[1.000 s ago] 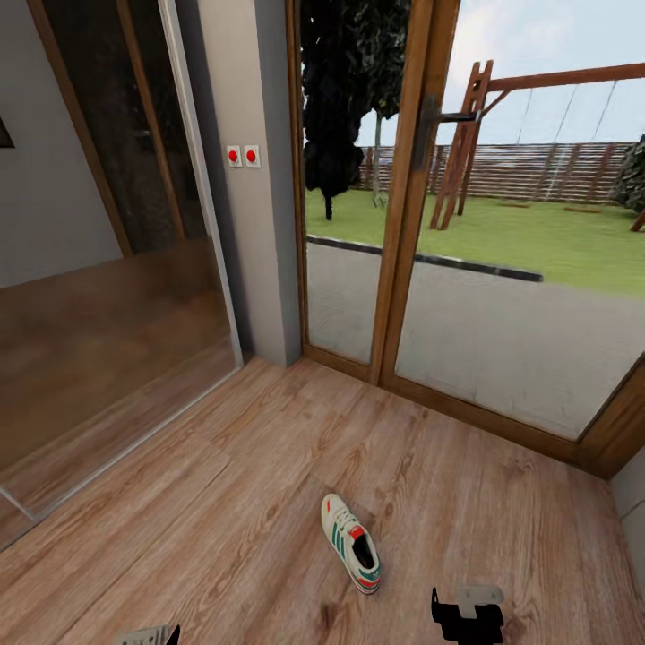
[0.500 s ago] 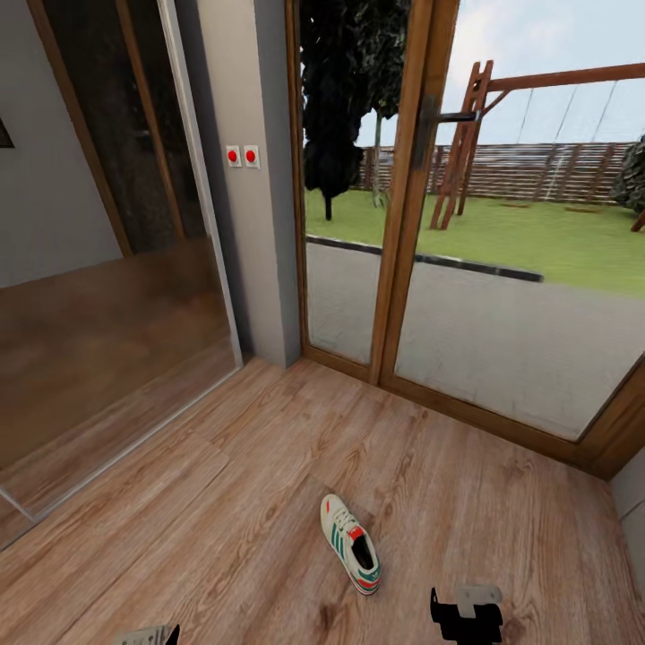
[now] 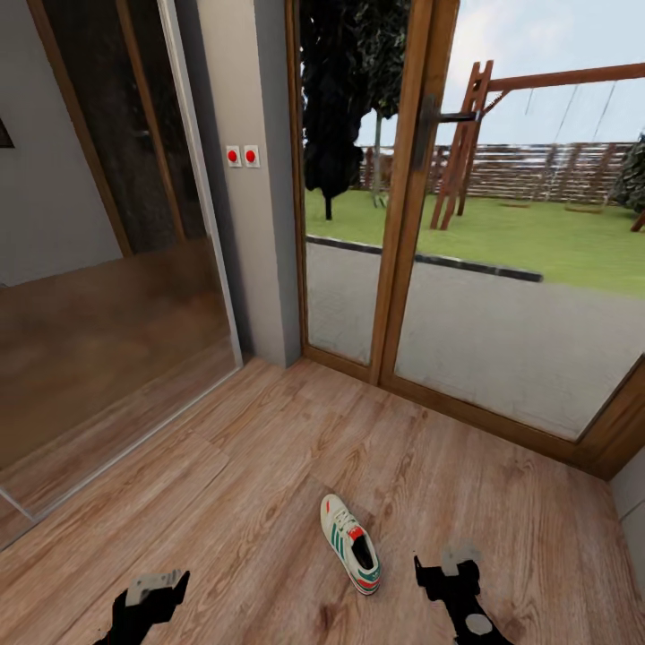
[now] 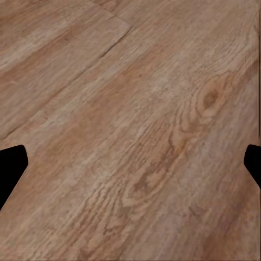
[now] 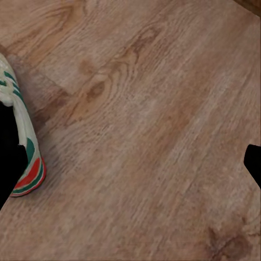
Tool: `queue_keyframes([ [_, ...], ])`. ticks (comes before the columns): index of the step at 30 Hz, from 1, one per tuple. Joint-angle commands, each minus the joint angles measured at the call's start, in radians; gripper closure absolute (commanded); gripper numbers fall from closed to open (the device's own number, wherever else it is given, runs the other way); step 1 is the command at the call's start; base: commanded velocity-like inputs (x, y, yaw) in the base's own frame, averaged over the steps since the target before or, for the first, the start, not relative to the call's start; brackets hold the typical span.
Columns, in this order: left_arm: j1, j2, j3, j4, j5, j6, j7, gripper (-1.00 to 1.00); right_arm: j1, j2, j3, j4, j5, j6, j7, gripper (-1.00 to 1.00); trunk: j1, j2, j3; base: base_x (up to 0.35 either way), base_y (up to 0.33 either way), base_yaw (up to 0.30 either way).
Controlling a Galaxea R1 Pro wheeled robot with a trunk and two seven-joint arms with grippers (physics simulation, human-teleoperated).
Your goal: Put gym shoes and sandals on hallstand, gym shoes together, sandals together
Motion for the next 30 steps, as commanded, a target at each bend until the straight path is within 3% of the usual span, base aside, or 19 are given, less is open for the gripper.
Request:
queue_keyframes([
  [1,-0.018,0.000,0.004,0.002,0.009,0.017,-0.010,-1.00,-0.001,0.001,-0.008,-0.025,0.010,0.027,0.016,-1.00,0.000,0.000,-0.001,0.000,0.000,0.000],
  [3,-0.048,0.000,0.004,0.002,0.008,0.054,-0.010,-1.00,-0.001,0.001,-0.008,-0.073,0.010,0.084,0.042,-1.00,0.000,0.000,-0.001,0.000,0.000,0.000],
  [4,-0.101,0.000,0.004,-0.004,-0.006,0.132,-0.009,-1.00,-0.001,0.001,-0.008,-0.157,0.009,0.184,0.073,-1.00,0.000,0.000,-0.001,0.000,0.000,0.000],
  [5,-0.128,0.000,0.004,-0.006,-0.020,0.166,-0.009,-1.00,-0.001,0.001,-0.008,-0.191,0.009,0.221,0.081,-1.00,0.000,0.000,-0.001,0.000,0.000,0.000],
  [7,-0.156,-0.001,0.004,-0.007,-0.037,0.196,-0.009,-1.00,-0.001,0.001,-0.008,-0.221,0.009,0.250,0.087,-1.00,0.000,0.000,-0.001,0.000,0.000,0.000],
  [8,-0.197,-0.004,0.004,-0.007,-0.064,0.230,-0.009,-1.00,-0.001,0.001,-0.008,-0.256,0.008,0.277,0.092,-1.00,0.000,0.000,-0.001,0.000,0.000,0.000],
  [14,-0.258,-0.011,0.004,-0.008,-0.121,0.283,-0.008,-1.00,-0.001,0.002,-0.005,-0.287,0.007,0.298,0.097,-1.00,0.000,0.000,-0.001,0.000,0.000,0.000],
  [15,-0.278,-0.013,0.005,-0.008,-0.141,0.310,-0.007,-1.00,-0.001,0.014,-0.004,-0.291,0.007,0.303,0.098,-1.00,0.000,0.000,-0.001,0.000,0.000,0.000],
  [25,-0.286,-0.011,0.004,-0.007,-0.153,0.321,-0.008,-1.00,-0.001,0.057,-0.002,-0.277,0.009,0.300,0.097,-1.00,0.000,0.000,-0.001,0.000,0.000,0.000],
  [26,-0.279,-0.011,0.004,-0.008,-0.152,0.316,-0.009,-1.00,-0.001,0.071,-0.002,-0.271,0.009,0.302,0.097,-1.00,0.000,0.000,-0.001,0.000,0.000,0.000],
  [30,-0.277,-0.011,0.005,-0.008,-0.152,0.314,-0.010,-1.00,-0.001,0.074,-0.002,-0.270,0.009,0.302,0.096,-1.00,0.000,0.000,-0.001,0.000,0.000,0.000],
])
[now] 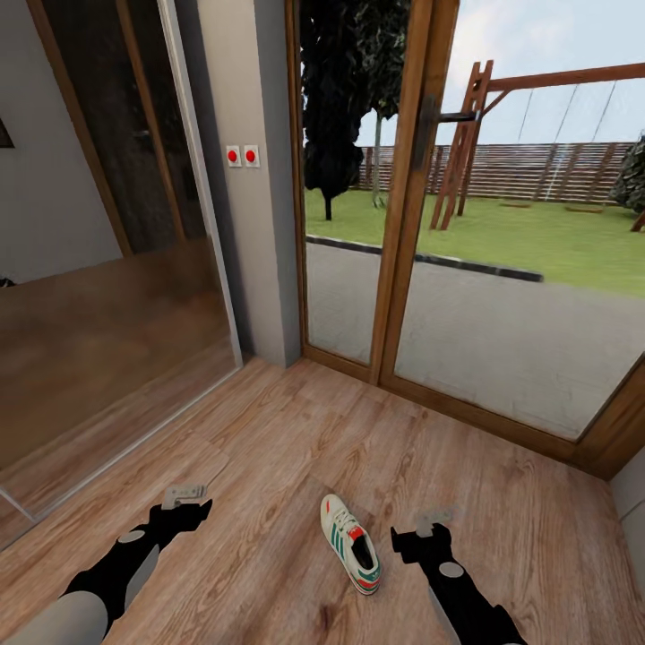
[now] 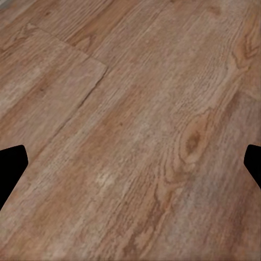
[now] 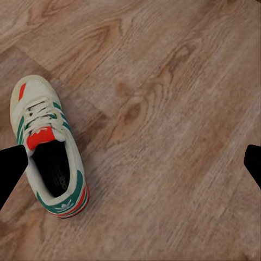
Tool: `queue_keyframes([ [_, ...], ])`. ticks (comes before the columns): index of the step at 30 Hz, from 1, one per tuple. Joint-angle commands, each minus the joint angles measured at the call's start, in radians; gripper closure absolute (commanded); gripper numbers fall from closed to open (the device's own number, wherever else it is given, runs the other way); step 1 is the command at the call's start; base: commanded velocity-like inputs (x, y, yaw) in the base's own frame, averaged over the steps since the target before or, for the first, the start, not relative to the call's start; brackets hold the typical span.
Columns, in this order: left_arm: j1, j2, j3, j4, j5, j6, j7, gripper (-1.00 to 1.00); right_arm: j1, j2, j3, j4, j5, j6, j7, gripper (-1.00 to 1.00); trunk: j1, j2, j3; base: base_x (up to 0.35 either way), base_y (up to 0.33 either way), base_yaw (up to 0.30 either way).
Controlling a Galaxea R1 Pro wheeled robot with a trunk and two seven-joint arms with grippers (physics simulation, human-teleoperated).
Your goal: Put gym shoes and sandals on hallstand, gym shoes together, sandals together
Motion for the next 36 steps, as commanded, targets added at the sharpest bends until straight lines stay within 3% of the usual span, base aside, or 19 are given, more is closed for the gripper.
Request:
queue_keyframes([
  [1,0.000,-0.001,0.008,0.001,0.001,-0.002,-0.009,-1.00,-0.001,0.002,-0.007,0.000,0.010,-0.002,0.000,-1.00,0.000,0.000,-0.001,0.000,0.000,0.000],
  [19,0.001,-0.002,0.010,0.001,0.001,-0.003,-0.007,-1.00,-0.001,0.005,-0.007,0.003,0.009,-0.006,-0.002,-1.00,0.000,0.000,-0.001,0.185,0.000,0.000],
  [36,0.000,-0.002,0.009,-0.001,0.001,-0.006,-0.007,-1.00,-0.001,0.005,-0.007,0.016,0.009,-0.006,-0.002,-1.00,0.000,0.000,-0.003,0.031,0.000,0.023],
])
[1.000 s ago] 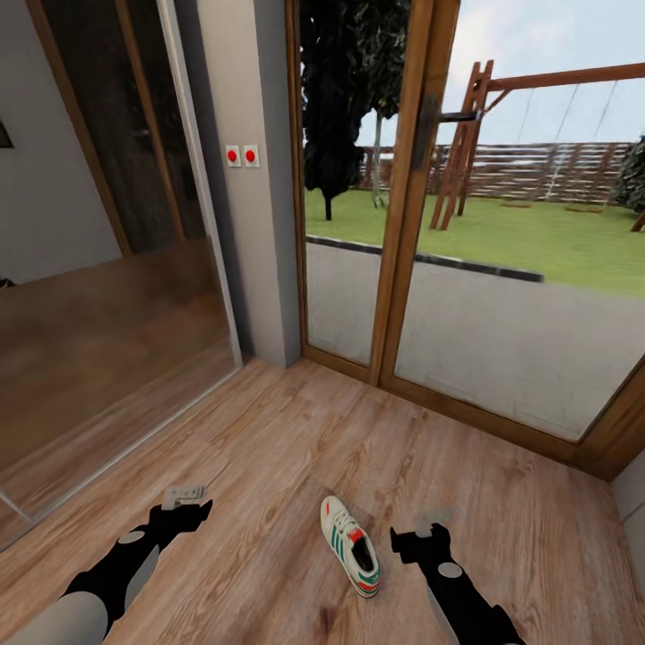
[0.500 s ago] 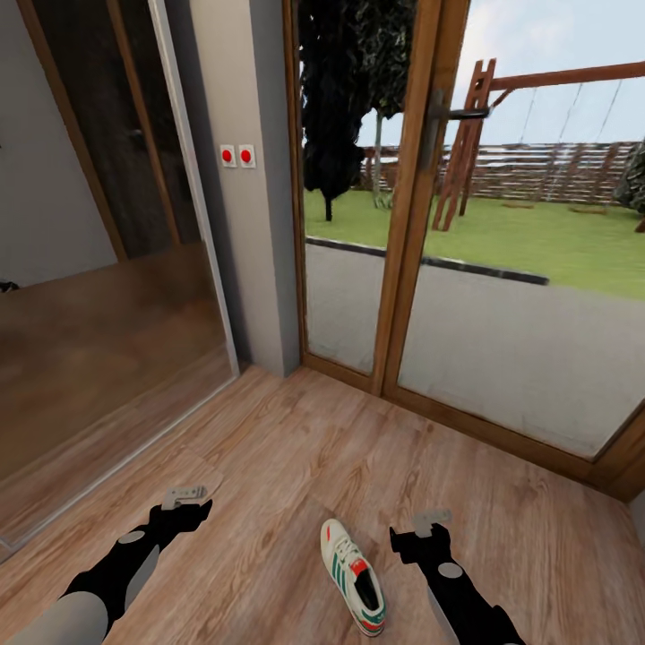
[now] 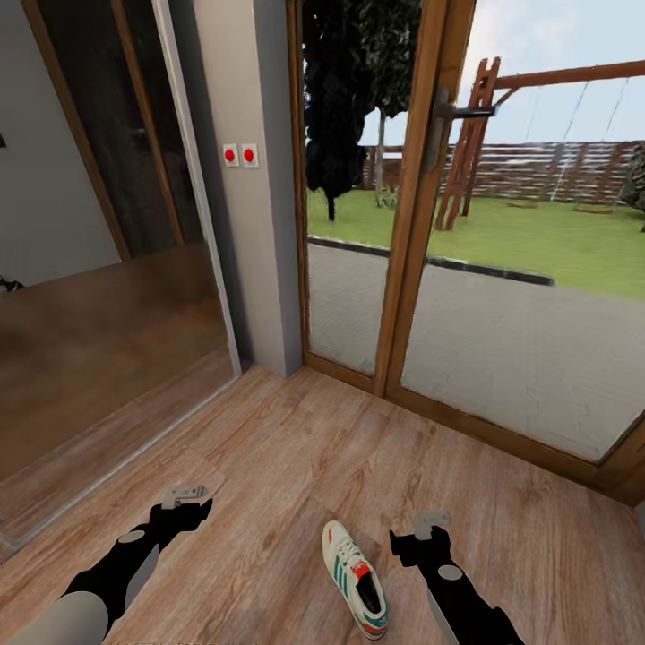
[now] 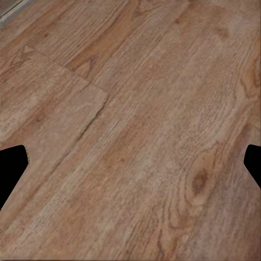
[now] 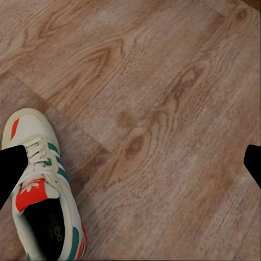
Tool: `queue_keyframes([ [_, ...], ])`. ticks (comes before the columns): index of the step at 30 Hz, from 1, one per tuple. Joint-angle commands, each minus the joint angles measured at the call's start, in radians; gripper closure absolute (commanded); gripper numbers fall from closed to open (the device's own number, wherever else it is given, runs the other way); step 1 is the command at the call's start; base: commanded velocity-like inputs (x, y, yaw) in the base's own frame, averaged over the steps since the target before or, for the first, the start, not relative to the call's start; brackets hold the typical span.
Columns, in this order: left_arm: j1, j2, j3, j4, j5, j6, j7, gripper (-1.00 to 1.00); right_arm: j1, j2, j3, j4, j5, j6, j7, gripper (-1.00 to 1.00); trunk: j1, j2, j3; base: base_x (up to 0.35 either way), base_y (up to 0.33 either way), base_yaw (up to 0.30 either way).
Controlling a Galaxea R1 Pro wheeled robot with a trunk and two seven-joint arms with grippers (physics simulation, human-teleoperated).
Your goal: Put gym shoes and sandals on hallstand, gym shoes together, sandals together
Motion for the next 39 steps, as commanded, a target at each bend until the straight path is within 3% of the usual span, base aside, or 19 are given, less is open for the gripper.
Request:
queue_keyframes([
  [1,-0.001,-0.001,0.007,0.001,0.001,-0.001,-0.009,-1.00,0.000,0.001,-0.007,0.004,0.010,-0.003,0.000,-1.00,0.000,0.000,-0.001,0.002,0.000,0.141],
  [14,-0.011,-0.001,0.006,-0.012,0.002,0.008,-0.015,-1.00,0.000,0.003,-0.005,0.035,0.012,-0.002,0.001,-1.00,0.000,0.000,-0.013,0.001,0.000,0.198],
  [22,-0.014,-0.013,0.004,-0.055,0.002,0.020,-0.016,-1.00,0.000,0.003,-0.006,0.037,0.012,-0.001,0.001,-1.00,0.030,-0.056,-0.045,0.000,0.000,0.220],
  [27,-0.016,-0.023,-0.001,-0.104,0.002,0.067,-0.016,-1.00,0.000,0.002,-0.006,0.037,0.012,-0.001,0.001,-1.00,0.050,-0.091,-0.066,0.000,0.000,0.204],
  [32,-0.022,-0.033,-0.006,-0.202,0.003,0.171,-0.017,-1.00,0.000,0.001,-0.007,0.037,0.011,-0.001,0.000,-1.00,0.069,-0.126,-0.089,0.000,0.000,0.130],
  [39,-0.023,-0.043,-0.007,-0.280,0.003,0.227,-0.017,-1.00,0.000,0.001,-0.011,0.036,0.008,-0.002,0.000,-1.00,0.096,-0.175,-0.122,0.000,0.000,0.028],
])
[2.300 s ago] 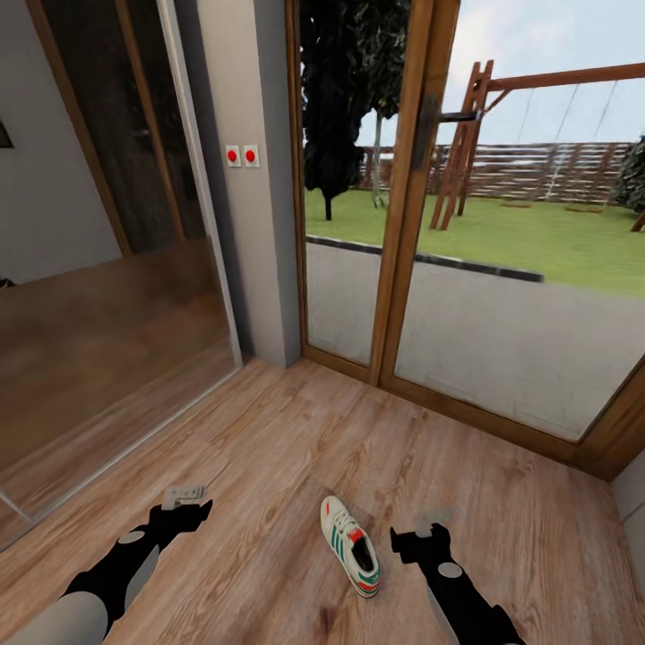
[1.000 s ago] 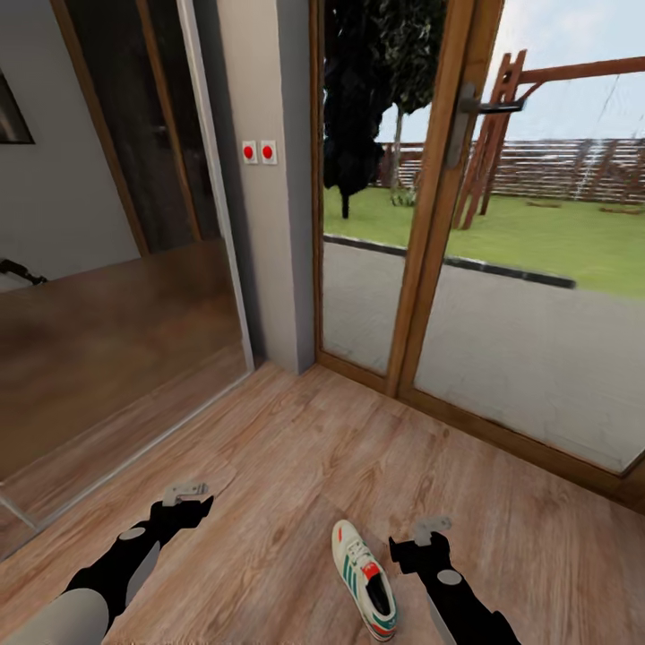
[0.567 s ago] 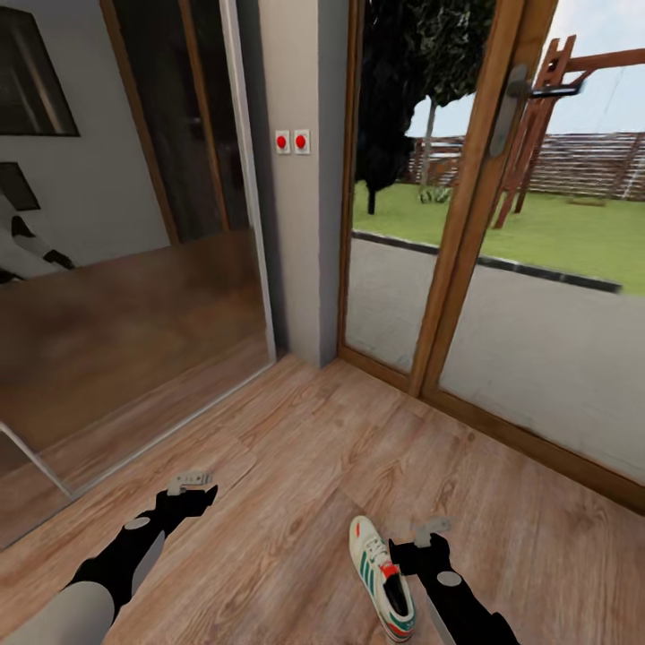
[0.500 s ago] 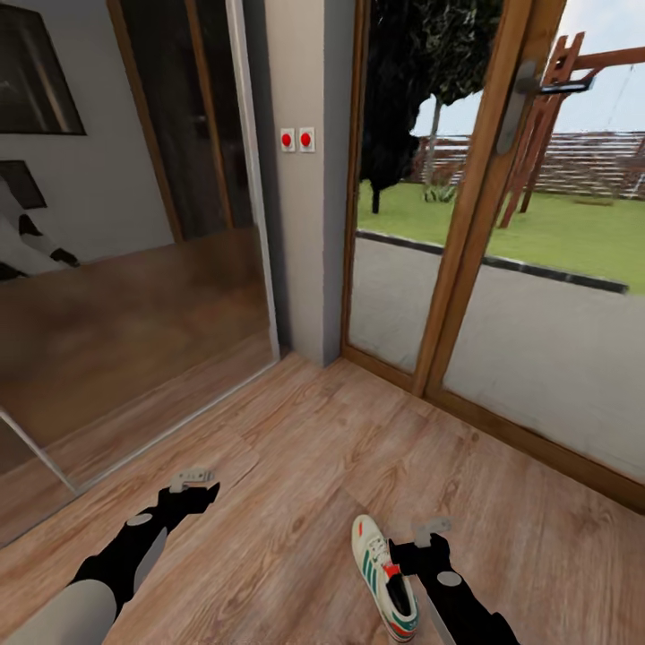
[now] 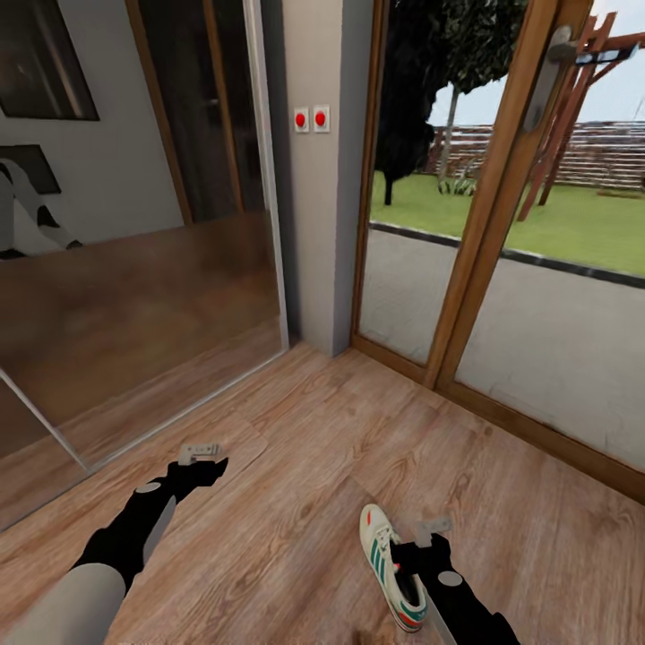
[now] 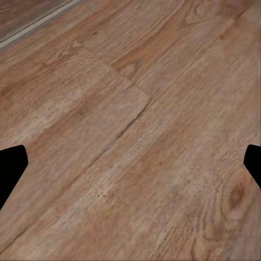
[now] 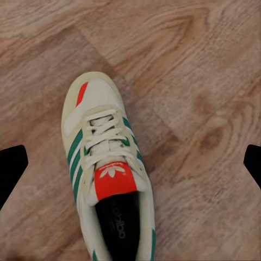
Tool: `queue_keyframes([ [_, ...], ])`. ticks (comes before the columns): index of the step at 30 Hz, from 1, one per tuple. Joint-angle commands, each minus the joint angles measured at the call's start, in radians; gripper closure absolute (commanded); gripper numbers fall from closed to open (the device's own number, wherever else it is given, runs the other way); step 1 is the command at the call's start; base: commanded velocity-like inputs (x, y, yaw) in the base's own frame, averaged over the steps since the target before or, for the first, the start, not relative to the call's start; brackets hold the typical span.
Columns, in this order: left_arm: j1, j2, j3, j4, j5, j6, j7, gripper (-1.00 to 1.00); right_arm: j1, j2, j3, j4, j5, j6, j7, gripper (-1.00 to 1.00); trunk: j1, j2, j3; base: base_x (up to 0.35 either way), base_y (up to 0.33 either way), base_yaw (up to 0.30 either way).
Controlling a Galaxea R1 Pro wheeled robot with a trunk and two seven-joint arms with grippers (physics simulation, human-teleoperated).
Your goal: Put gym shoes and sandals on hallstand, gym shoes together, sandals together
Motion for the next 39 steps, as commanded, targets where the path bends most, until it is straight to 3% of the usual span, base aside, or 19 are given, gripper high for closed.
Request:
queue_keyframes([
  [1,0.000,-0.002,0.003,-0.018,0.001,0.015,-0.007,-1.00,-0.001,0.001,-0.006,0.000,0.010,-0.002,0.000,-1.00,0.004,-0.008,-0.006,0.000,0.000,0.002],
  [11,0.000,-0.003,-0.012,-0.024,0.001,0.018,-0.008,-1.00,-0.001,-0.003,-0.005,0.033,0.015,-0.026,-0.001,-1.00,0.042,-0.078,-0.053,0.000,0.000,0.000],
  [22,-0.011,-0.001,-0.035,-0.031,0.002,0.056,-0.008,-1.00,-0.001,-0.007,-0.004,0.113,0.019,-0.171,-0.001,-1.00,0.047,-0.080,-0.113,0.000,0.000,0.000],
  [36,-0.006,0.000,-0.035,-0.031,0.002,0.056,-0.008,-1.00,-0.001,-0.009,-0.004,0.118,0.019,-0.196,-0.001,-1.00,0.053,-0.083,-0.187,0.000,0.000,0.000],
  [39,-0.005,0.000,-0.035,-0.031,0.003,0.056,-0.008,-1.00,-0.001,-0.010,-0.004,0.119,0.019,-0.210,-0.002,-1.00,0.054,-0.084,-0.193,0.000,0.000,0.000],
])
